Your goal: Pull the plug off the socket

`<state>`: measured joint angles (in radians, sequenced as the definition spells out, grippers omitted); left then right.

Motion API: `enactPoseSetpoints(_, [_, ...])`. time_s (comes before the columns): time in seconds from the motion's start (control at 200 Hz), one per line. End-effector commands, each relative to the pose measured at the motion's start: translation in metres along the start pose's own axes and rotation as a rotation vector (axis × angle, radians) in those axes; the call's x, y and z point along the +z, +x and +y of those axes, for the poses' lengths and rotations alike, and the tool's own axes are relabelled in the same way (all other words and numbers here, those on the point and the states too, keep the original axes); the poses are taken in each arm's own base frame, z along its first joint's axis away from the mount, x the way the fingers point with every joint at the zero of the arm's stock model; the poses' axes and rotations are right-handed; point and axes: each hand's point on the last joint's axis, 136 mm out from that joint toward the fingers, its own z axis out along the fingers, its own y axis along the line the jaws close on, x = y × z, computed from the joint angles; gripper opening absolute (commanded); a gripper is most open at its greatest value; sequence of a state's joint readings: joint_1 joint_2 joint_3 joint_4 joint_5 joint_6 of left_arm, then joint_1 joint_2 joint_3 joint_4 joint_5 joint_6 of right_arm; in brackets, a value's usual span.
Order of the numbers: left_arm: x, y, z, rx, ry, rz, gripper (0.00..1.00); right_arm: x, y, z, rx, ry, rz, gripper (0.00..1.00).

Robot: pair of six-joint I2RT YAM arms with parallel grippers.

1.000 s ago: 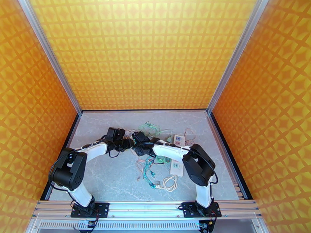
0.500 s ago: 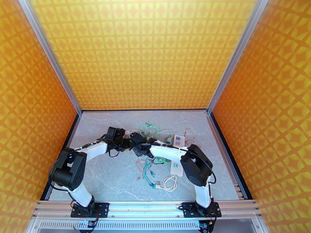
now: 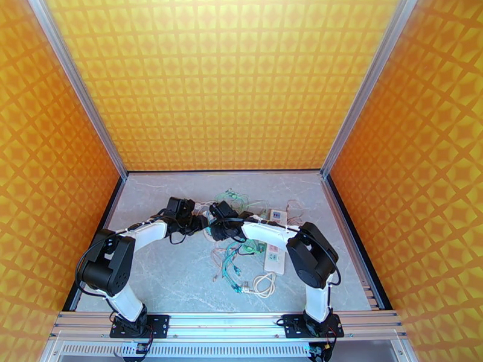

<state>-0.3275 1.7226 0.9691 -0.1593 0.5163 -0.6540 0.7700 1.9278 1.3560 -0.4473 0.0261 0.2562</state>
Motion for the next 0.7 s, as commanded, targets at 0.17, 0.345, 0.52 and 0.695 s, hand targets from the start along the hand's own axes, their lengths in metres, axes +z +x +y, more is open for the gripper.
enactPoseSetpoints(0.17, [0.013, 0.042, 0.056, -0.078, -0.2, 0.122, 0.45, -0.018, -0.015, 0.023, -0.074, 0.001, -0.036, 0.28])
enactPoseSetpoints(0.345, [0.013, 0.041, 0.056, -0.079, -0.201, 0.123, 0.45, -0.014, -0.008, 0.04, -0.217, 0.094, -0.007, 0.28])
enactPoseSetpoints(0.52, [0.013, 0.041, 0.056, -0.075, -0.203, 0.125, 0.45, -0.01, -0.002, 0.045, -0.222, 0.107, -0.004, 0.28])
enactPoseSetpoints(0.695, [0.013, 0.042, 0.056, -0.076, -0.204, 0.128, 0.45, -0.012, -0.003, 0.043, -0.203, 0.112, -0.017, 0.28])
